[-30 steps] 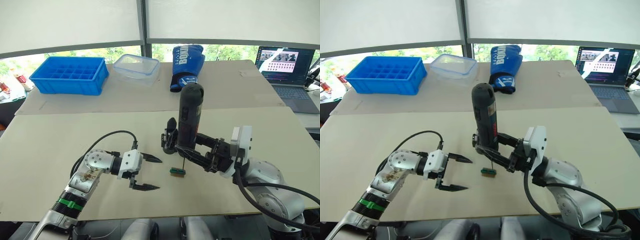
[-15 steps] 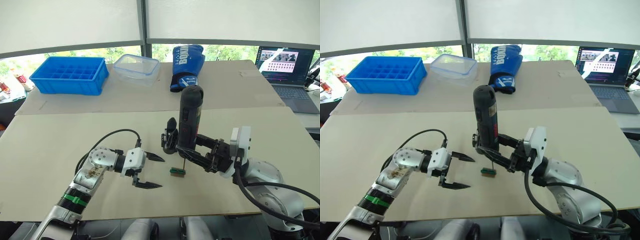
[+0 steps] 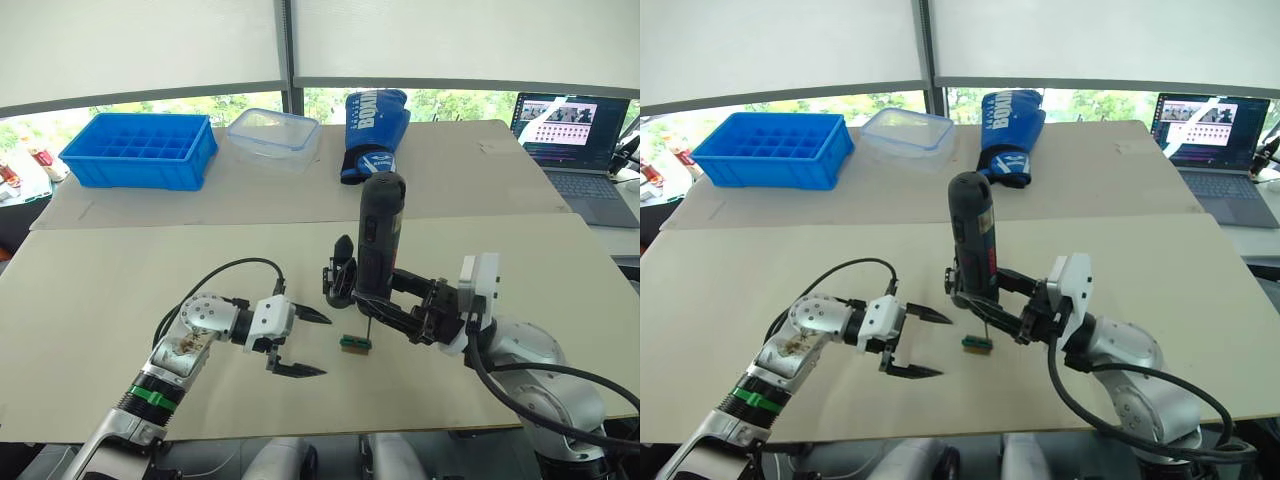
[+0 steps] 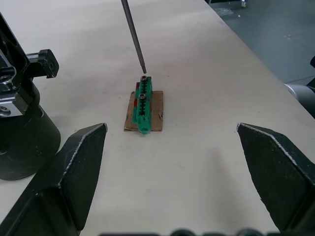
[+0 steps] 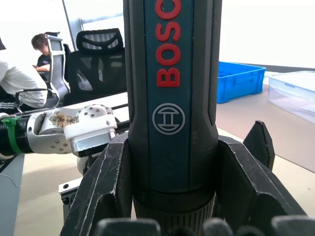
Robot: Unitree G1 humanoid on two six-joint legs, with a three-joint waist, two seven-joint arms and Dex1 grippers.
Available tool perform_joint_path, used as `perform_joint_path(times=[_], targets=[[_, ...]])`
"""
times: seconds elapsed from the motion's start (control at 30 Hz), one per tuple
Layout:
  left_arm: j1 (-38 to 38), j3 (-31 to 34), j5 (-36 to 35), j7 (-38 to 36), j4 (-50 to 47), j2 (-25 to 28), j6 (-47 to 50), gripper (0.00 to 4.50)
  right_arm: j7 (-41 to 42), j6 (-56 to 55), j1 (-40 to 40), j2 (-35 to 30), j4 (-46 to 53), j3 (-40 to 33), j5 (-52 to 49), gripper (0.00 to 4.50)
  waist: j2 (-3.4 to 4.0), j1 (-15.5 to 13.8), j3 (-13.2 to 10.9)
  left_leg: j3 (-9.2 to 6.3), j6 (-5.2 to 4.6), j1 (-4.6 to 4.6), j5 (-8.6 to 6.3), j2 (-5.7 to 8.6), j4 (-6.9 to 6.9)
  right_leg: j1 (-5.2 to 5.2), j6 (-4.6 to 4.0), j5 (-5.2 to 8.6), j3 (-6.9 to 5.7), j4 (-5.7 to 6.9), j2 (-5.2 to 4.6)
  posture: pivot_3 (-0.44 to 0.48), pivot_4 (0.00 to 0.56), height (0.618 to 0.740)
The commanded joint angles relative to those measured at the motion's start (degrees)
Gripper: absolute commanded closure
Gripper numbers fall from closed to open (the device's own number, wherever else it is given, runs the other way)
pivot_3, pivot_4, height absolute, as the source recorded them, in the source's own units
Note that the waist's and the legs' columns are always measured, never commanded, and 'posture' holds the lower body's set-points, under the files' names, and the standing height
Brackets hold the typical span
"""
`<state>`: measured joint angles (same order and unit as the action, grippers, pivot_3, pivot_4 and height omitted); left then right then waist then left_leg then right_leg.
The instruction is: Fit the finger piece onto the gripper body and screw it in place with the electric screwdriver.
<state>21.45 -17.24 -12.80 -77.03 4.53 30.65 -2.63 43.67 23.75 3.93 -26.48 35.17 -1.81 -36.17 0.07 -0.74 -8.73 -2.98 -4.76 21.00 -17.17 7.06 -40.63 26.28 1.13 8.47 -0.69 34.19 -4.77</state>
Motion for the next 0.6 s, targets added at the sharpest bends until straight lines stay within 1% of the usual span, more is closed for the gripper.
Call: perform_joint_path(times=[0.03, 0.13, 0.6], targets=[[0.71, -0.15, 0.15, 0.20, -0.27, -0.41, -0.81, 0.00, 0.40, -2.77, 0.43, 0.14, 1.95, -0.74, -0.83, 2.59, 0.00, 0.02, 0.00, 0.00, 0.00, 0.00, 0.00, 0.00, 0.00, 0.00, 0.00, 0.00, 0.00, 0.00, 0.00, 0.000, 0.150, 0.740], [0.76, -0.21, -0.41, -0.60, -0.38, -0.43, 0.14, 0.00, 0.22, -2.77, 0.54, 0.26, 1.96, -0.66, -0.72, 2.59, 0.00, 0.01, 0.00, 0.00, 0.00, 0.00, 0.00, 0.00, 0.00, 0.00, 0.00, 0.00, 0.00, 0.00, 0.00, 0.000, 0.150, 0.740], [1.01, -0.17, 1.01, 0.02, 0.16, -1.20, -0.99, 0.00, -0.36, -2.49, 0.70, 0.40, 1.84, -0.41, -0.54, 2.59, 0.00, 0.00, 0.00, 0.00, 0.00, 0.00, 0.00, 0.00, 0.00, 0.00, 0.00, 0.00, 0.00, 0.00, 0.00, 0.000, 0.150, 0.740]])
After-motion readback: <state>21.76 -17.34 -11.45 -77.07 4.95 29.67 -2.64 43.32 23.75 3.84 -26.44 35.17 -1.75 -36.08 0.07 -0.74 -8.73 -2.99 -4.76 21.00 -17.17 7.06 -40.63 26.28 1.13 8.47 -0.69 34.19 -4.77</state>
